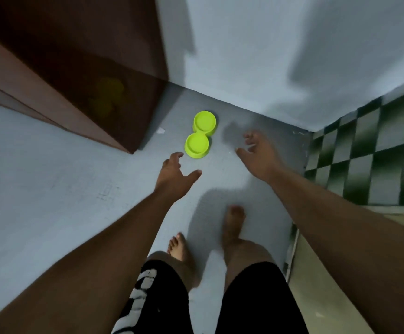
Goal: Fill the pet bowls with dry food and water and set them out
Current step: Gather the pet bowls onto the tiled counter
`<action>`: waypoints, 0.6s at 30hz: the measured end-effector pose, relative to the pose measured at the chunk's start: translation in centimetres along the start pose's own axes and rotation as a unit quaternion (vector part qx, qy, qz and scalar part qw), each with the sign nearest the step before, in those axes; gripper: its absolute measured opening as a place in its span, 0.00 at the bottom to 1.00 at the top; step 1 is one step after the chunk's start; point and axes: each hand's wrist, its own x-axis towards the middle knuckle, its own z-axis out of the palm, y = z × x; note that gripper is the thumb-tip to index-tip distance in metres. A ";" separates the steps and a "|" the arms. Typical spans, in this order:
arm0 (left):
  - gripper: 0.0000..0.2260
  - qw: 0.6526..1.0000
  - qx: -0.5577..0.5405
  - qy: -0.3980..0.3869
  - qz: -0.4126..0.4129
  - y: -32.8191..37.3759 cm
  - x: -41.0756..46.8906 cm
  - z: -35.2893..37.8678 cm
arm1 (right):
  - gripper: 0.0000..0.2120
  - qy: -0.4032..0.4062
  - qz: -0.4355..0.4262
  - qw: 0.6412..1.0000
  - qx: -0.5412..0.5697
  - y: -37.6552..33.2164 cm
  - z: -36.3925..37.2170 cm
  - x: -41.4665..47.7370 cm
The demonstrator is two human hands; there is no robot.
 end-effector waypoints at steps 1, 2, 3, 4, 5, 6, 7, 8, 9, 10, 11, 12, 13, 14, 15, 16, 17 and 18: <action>0.34 1.000 -0.001 0.002 -0.006 -0.3 2.9 1.2 | 0.19 0.003 -0.003 1.000 -0.002 1.3 1.5 3.2; 0.35 1.000 -0.006 0.005 -0.014 -0.9 6.1 2.4 | 0.19 0.002 -0.002 1.000 -0.015 2.6 2.9 6.4; 0.36 1.000 -0.012 0.009 -0.022 -1.6 9.2 3.9 | 0.19 0.002 0.001 1.000 -0.026 4.3 4.6 9.6; 0.37 0.999 -0.021 0.017 -0.031 -2.6 12.4 5.6 | 0.20 0.002 0.001 0.999 -0.034 5.9 6.3 13.0; 0.37 0.998 -0.032 0.027 -0.042 -3.6 15.7 7.3 | 0.20 0.004 0.000 0.999 -0.040 7.5 8.1 16.5; 0.38 0.996 -0.051 0.035 -0.059 -4.8 18.8 9.1 | 0.21 0.001 0.008 0.999 -0.049 9.1 10.0 19.8; 0.37 0.993 -0.075 0.048 -0.081 -6.2 21.7 11.1 | 0.21 -0.006 0.019 0.998 -0.056 10.9 12.0 23.1; 0.37 0.987 -0.105 0.063 -0.103 -7.7 24.5 13.1 | 0.21 -0.012 0.026 0.998 -0.059 12.4 14.1 26.2; 0.36 0.980 -0.137 0.074 -0.128 -9.3 27.0 15.0 | 0.21 -0.016 0.026 0.998 -0.056 14.1 16.3 29.4; 0.36 0.970 -0.169 0.083 -0.153 -11.0 29.3 17.1 | 0.22 -0.023 0.022 0.998 -0.060 15.5 18.4 32.3; 0.37 0.959 -0.203 0.086 -0.178 -12.5 31.1 19.0 | 0.23 -0.033 0.018 0.997 -0.067 17.0 20.5 35.1; 0.39 0.945 -0.243 0.088 -0.200 -14.0 32.8 20.9 | 0.24 -0.049 0.012 0.996 -0.079 18.1 22.4 37.6; 0.43 0.928 -0.286 0.093 -0.221 -15.8 34.5 22.8 | 0.25 -0.060 0.004 0.994 -0.091 19.3 24.3 40.0; 0.48 0.910 -0.324 0.104 -0.236 -17.6 36.1 24.6 | 0.27 -0.067 0.002 0.992 -0.104 20.1 25.9 42.1; 0.52 0.895 -0.350 0.120 -0.248 -19.9 37.8 26.7 | 0.30 -0.066 -0.004 0.991 -0.114 20.8 27.4 44.0; 0.54 0.885 -0.366 0.132 -0.255 -21.5 39.2 28.1 | 0.32 -0.062 -0.008 0.990 -0.123 21.2 28.8 45.7; 0.53 0.882 -0.369 0.140 -0.258 -22.2 40.0 28.8 | 0.34 -0.057 -0.014 0.990 -0.129 21.7 30.0 47.1; 0.50 0.884 -0.364 0.148 -0.252 -21.7 40.1 28.8 | 0.36 -0.054 -0.018 0.988 -0.141 21.9 30.8 48.1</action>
